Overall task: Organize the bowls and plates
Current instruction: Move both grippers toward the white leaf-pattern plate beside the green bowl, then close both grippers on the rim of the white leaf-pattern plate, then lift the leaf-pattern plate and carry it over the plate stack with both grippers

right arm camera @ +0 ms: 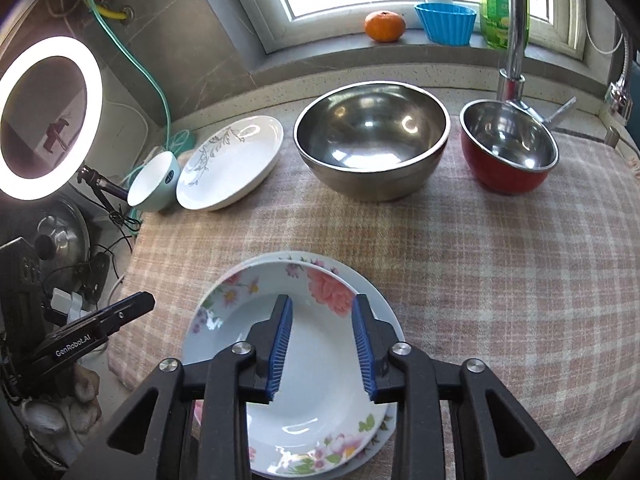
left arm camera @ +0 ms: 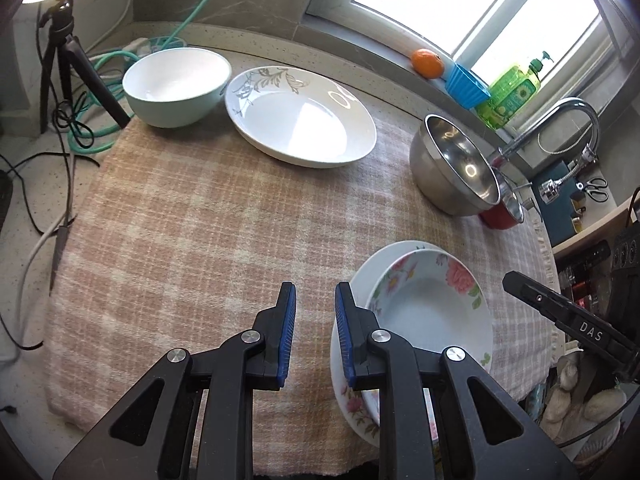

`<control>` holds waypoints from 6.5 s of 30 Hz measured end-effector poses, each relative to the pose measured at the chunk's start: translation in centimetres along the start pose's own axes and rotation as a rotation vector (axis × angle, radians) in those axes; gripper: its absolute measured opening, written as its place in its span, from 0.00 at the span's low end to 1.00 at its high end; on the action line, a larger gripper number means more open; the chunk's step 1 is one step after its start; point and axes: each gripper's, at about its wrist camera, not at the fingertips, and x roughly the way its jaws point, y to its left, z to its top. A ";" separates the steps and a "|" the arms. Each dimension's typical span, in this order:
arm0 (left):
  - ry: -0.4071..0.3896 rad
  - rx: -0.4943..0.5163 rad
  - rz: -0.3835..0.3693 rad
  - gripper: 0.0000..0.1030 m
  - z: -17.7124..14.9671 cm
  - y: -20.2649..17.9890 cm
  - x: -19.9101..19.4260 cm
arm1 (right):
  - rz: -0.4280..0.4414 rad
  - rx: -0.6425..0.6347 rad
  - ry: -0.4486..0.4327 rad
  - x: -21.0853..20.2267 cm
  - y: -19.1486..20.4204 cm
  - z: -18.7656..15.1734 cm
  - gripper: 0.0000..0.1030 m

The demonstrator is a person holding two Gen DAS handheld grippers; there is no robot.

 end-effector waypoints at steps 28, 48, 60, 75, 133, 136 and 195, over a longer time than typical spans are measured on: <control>-0.118 -0.324 0.014 0.18 7.1 3.4 3.4 | 0.078 -0.379 0.039 7.0 10.0 20.0 0.40; -0.090 -0.439 0.005 0.18 8.9 5.4 7.5 | 0.089 -0.292 0.254 19.4 8.2 23.7 0.40; -0.087 -0.449 0.001 0.18 9.6 5.0 8.7 | 0.113 -0.266 0.318 22.5 8.5 23.9 0.33; -0.075 -0.427 0.015 0.14 10.4 4.9 9.7 | 0.119 -0.269 0.353 23.9 8.9 23.4 0.20; -0.052 -0.364 0.026 0.14 5.1 6.6 4.0 | 0.131 -0.288 0.358 17.9 9.3 17.1 0.17; -0.055 -0.369 0.028 0.14 5.0 6.7 3.7 | 0.139 -0.284 0.357 17.8 9.5 16.8 0.17; 0.019 -0.072 -0.120 0.14 0.6 -0.7 -0.9 | 0.141 0.031 0.172 2.1 0.2 4.7 0.13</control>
